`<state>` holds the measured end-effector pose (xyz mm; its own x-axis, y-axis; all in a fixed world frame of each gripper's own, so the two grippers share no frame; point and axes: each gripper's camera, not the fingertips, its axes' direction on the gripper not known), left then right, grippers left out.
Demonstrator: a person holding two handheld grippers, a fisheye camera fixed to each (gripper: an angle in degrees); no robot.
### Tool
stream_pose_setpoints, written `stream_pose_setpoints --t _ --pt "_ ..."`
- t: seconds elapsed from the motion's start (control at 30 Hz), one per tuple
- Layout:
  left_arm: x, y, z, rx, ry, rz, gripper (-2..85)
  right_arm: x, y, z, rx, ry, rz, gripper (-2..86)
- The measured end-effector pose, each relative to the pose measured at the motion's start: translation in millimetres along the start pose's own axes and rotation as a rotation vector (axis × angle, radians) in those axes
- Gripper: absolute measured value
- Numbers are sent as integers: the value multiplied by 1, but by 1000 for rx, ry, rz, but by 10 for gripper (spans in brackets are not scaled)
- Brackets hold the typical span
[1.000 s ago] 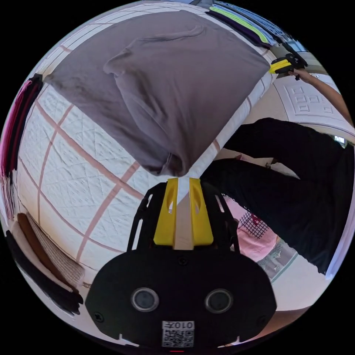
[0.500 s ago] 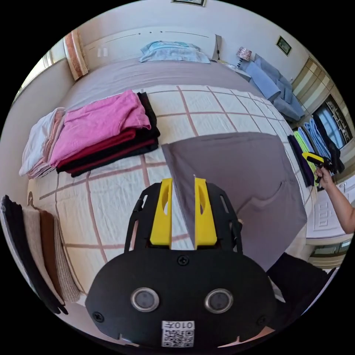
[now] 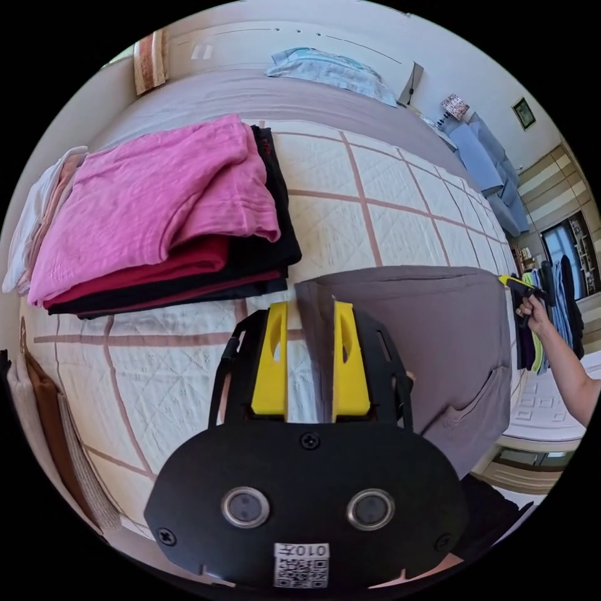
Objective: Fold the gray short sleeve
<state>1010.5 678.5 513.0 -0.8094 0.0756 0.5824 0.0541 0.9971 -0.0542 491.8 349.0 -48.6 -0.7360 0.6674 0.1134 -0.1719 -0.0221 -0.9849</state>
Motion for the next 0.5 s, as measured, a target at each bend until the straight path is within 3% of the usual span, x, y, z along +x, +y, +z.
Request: stream_pose_setpoints --t 0.5 --pt "-8 -14 -6 30 77 32 22 -28 1 14 -21 107 -43 43"
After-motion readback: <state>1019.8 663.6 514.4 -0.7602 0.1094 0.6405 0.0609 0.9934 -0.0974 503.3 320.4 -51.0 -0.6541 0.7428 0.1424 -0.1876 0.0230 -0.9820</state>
